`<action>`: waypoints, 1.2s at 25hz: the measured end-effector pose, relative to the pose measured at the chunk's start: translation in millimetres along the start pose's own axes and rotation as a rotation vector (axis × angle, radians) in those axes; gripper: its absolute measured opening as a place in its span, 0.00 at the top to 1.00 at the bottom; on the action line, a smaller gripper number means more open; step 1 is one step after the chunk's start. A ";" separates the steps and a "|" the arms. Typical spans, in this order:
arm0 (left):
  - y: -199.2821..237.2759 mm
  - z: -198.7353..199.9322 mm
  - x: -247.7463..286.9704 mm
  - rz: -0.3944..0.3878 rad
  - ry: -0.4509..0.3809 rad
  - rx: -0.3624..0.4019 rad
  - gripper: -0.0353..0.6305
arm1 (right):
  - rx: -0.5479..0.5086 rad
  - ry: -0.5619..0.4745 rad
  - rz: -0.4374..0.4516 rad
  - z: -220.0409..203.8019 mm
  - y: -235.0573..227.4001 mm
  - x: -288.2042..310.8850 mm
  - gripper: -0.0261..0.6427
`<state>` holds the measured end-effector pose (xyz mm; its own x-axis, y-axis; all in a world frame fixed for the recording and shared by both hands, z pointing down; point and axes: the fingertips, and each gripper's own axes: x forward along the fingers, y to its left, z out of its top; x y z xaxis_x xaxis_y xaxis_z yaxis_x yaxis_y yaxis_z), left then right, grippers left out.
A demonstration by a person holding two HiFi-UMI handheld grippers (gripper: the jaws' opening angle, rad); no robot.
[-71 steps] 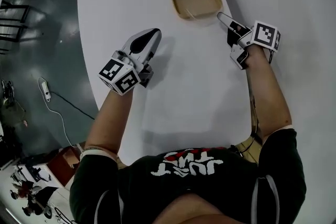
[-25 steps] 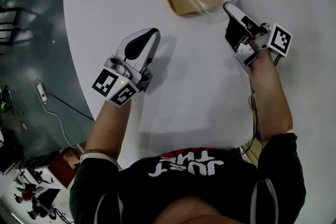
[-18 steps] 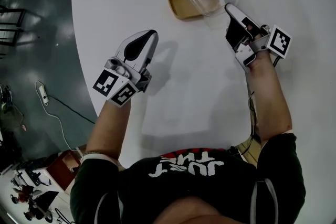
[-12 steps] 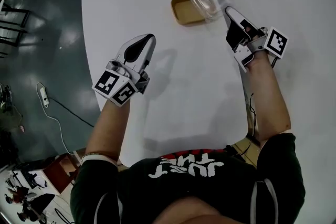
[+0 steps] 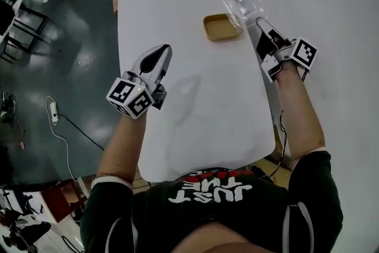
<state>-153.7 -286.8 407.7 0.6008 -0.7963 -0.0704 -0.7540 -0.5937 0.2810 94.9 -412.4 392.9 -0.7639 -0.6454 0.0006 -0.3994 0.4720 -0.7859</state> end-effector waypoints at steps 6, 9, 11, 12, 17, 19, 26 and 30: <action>-0.2 31.3 -32.2 0.031 -0.031 0.005 0.95 | -0.050 -0.040 -0.015 6.2 35.0 -4.8 0.92; -5.8 48.2 -49.2 0.038 -0.041 -0.003 0.95 | -0.076 -0.056 -0.008 7.0 58.6 -9.6 0.92; -9.7 58.6 -62.4 0.042 -0.042 0.000 0.95 | -0.109 -0.062 -0.020 6.6 73.2 -13.9 0.92; -11.7 64.8 -69.6 0.043 -0.044 0.004 0.95 | -0.129 -0.066 -0.025 6.9 82.2 -15.8 0.92; -27.8 93.5 -105.1 0.051 -0.052 0.031 0.95 | -0.231 -0.090 -0.037 10.4 127.6 -29.2 0.92; -36.7 104.0 -115.7 0.062 -0.049 0.056 0.95 | -0.272 -0.099 -0.030 15.3 142.8 -35.8 0.92; -87.4 138.4 -132.5 0.150 -0.066 0.125 0.95 | -0.393 -0.108 0.012 43.8 178.3 -66.8 0.92; -113.7 154.5 -126.4 0.211 -0.095 0.149 0.95 | -0.459 -0.111 0.047 63.8 185.7 -75.5 0.92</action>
<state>-184.9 -136.5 236.7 0.4040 -0.9073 -0.1166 -0.8948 -0.4184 0.1559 110.8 -314.4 207.4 -0.7375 -0.6656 -0.1141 -0.5677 0.7026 -0.4289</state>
